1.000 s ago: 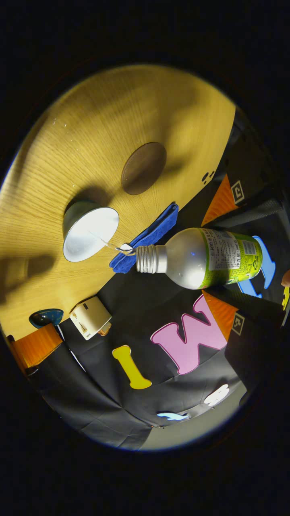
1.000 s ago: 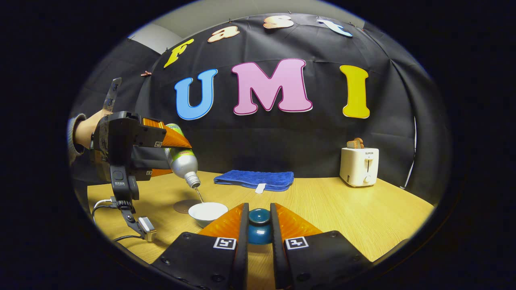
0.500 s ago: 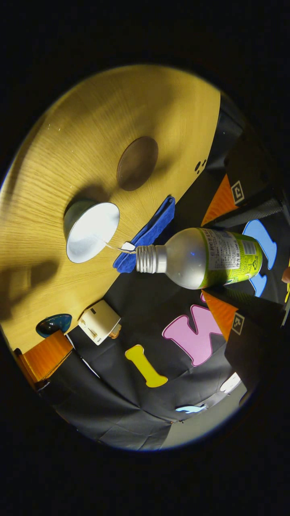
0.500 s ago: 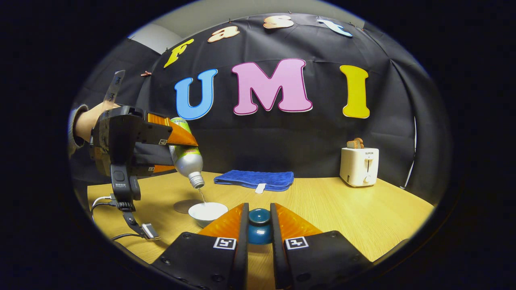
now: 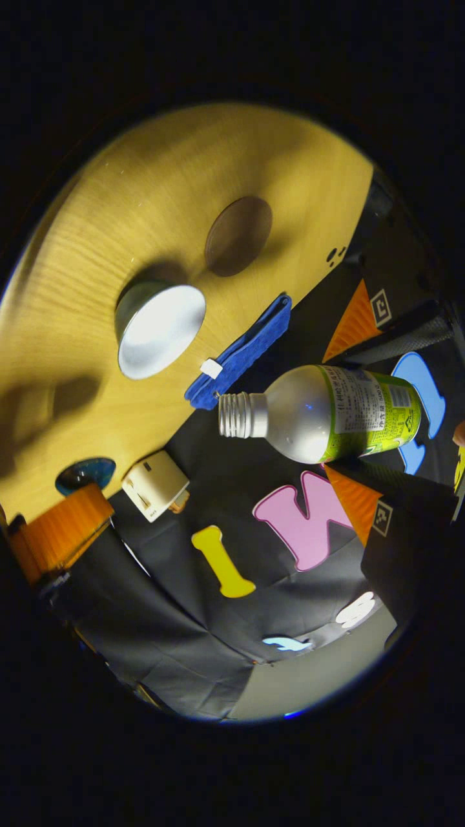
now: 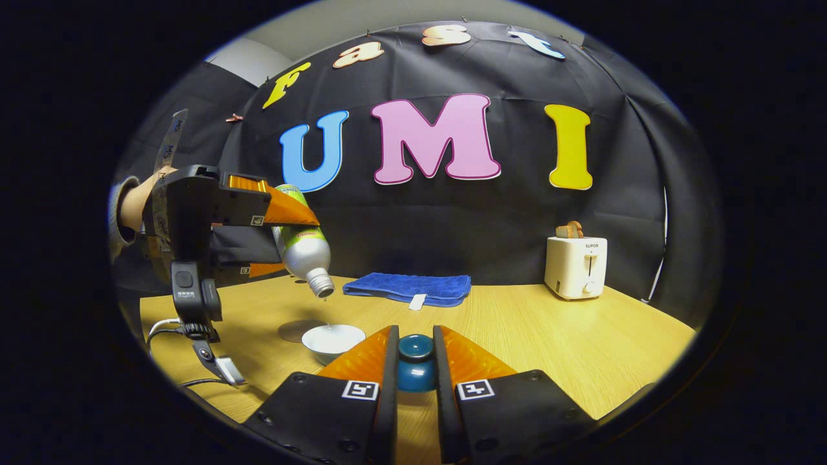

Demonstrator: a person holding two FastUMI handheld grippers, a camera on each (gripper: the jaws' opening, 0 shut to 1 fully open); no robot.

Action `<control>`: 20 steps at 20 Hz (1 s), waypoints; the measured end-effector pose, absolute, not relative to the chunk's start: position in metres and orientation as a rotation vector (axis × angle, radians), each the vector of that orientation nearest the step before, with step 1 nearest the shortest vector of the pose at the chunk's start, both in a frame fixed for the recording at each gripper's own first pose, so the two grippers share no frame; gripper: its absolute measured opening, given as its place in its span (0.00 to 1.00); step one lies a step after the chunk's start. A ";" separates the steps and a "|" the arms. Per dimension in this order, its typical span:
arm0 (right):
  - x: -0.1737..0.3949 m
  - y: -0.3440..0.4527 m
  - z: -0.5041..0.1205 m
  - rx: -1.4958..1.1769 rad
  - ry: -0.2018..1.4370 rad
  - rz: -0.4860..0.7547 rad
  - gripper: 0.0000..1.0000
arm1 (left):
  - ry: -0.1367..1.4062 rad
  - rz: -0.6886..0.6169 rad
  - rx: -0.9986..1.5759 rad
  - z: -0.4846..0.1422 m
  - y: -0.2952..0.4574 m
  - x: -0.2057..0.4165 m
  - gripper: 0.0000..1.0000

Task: Open the teacup lid with one hand, grasp the water bottle and pour water into the teacup with the other hand; after pouring, place the water bottle on the coaster and then close the teacup lid.

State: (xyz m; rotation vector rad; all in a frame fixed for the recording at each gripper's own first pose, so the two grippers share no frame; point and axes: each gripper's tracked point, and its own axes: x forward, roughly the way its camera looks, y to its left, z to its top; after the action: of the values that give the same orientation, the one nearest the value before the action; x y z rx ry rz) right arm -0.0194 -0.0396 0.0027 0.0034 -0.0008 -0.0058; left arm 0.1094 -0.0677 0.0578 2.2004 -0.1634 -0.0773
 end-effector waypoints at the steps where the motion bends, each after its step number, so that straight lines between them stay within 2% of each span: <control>1: -0.020 -0.040 0.002 0.003 -0.001 -0.006 0.29 | -0.164 -0.080 2.113 0.055 -0.062 0.108 0.82; 6: -0.019 -0.041 0.002 0.003 -0.001 -0.009 0.29 | -0.128 -0.082 1.604 0.027 -0.054 0.100 0.81; 9: -0.019 -0.041 0.003 0.002 -0.001 -0.013 0.29 | -0.146 -0.138 1.195 0.026 -0.061 0.090 0.80; 15: -0.020 -0.042 0.002 0.002 0.000 -0.017 0.29 | -0.219 -0.185 0.437 0.065 -0.059 0.082 0.80; 20: -0.020 -0.042 0.003 0.003 -0.001 -0.017 0.29 | -0.197 -0.157 0.073 0.058 -0.033 0.092 0.80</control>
State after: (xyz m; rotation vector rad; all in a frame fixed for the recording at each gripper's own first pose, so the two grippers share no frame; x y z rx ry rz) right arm -0.0196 -0.0417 0.0026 0.0026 -0.0006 -0.0170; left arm 0.0917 -0.0326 0.0578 0.0734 -0.1974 -0.1575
